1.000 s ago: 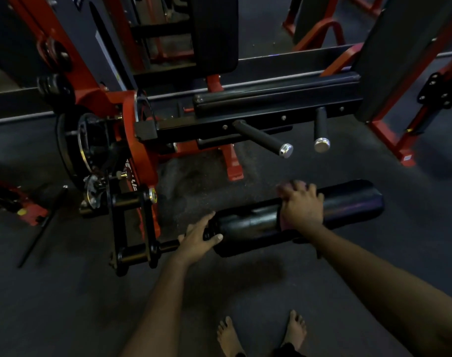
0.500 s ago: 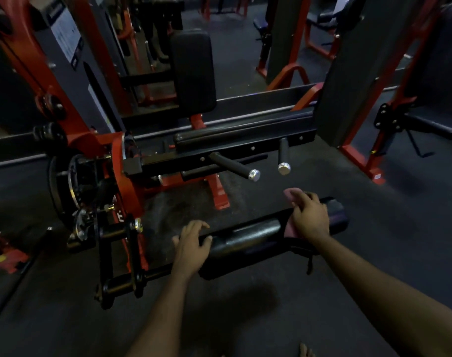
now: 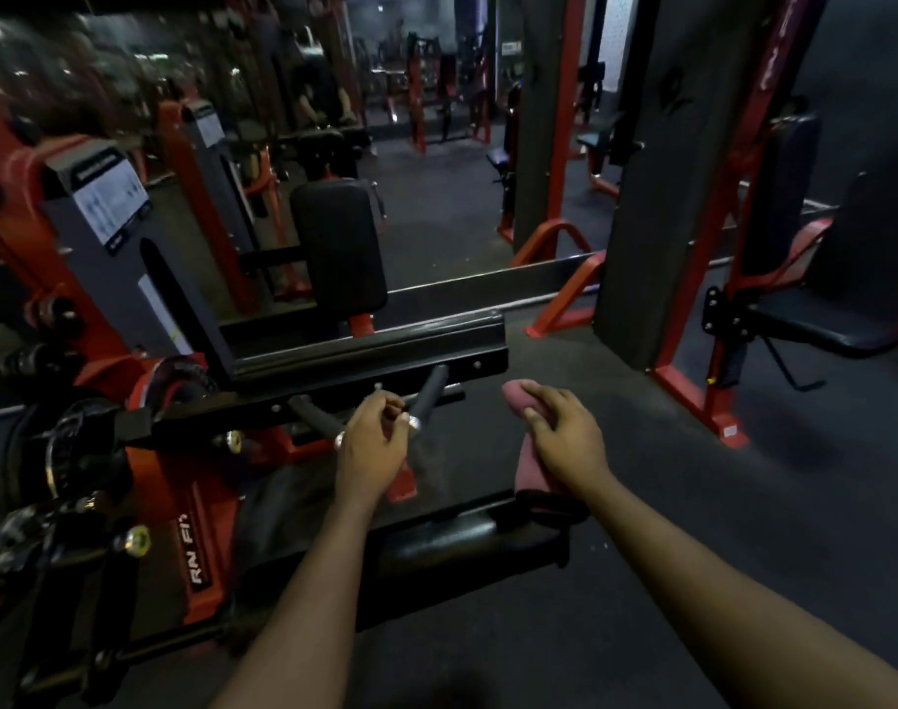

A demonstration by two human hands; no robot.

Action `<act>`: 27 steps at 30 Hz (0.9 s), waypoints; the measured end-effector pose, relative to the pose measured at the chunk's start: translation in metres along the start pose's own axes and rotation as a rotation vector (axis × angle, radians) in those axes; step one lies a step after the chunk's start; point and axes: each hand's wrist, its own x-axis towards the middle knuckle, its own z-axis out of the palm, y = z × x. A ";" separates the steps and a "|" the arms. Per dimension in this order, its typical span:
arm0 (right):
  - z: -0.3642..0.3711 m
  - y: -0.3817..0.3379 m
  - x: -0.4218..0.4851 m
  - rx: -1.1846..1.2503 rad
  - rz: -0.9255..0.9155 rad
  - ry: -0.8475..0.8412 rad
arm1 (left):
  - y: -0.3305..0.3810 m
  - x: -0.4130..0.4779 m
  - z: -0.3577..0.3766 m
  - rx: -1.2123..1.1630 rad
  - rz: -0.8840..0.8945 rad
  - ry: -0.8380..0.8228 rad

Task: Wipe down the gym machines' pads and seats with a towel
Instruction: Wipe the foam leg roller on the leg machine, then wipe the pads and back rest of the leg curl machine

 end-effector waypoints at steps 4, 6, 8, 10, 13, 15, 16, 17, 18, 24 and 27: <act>-0.033 0.004 0.040 0.047 -0.099 -0.049 | 0.030 0.019 0.032 0.063 -0.041 0.043; -0.043 0.009 0.065 0.069 -0.134 -0.053 | 0.037 0.033 0.047 0.107 -0.042 0.068; -0.048 0.018 0.094 0.088 -0.164 -0.076 | 0.042 0.050 0.064 0.139 -0.063 0.112; -0.047 0.026 0.124 0.079 -0.215 -0.107 | 0.039 0.067 0.079 0.162 -0.108 0.165; -0.037 0.038 0.176 0.057 -0.285 -0.172 | 0.027 0.098 0.104 0.186 -0.170 0.264; -0.026 0.045 0.220 0.040 -0.320 -0.234 | 0.015 0.123 0.124 0.215 -0.240 0.319; -0.022 0.046 0.228 0.031 -0.337 -0.250 | 0.013 0.127 0.128 0.215 -0.267 0.345; -0.018 0.044 0.238 0.017 -0.374 -0.257 | 0.011 0.131 0.130 0.227 -0.290 0.367; -0.013 0.044 0.252 0.019 -0.387 -0.290 | 0.006 0.135 0.135 0.234 -0.322 0.388; 0.029 0.018 0.336 -0.002 -0.601 -0.472 | 0.002 0.157 0.158 0.429 -0.535 0.536; 0.054 0.011 0.357 -0.059 -0.769 -0.633 | 0.004 0.157 0.168 0.580 -0.649 0.586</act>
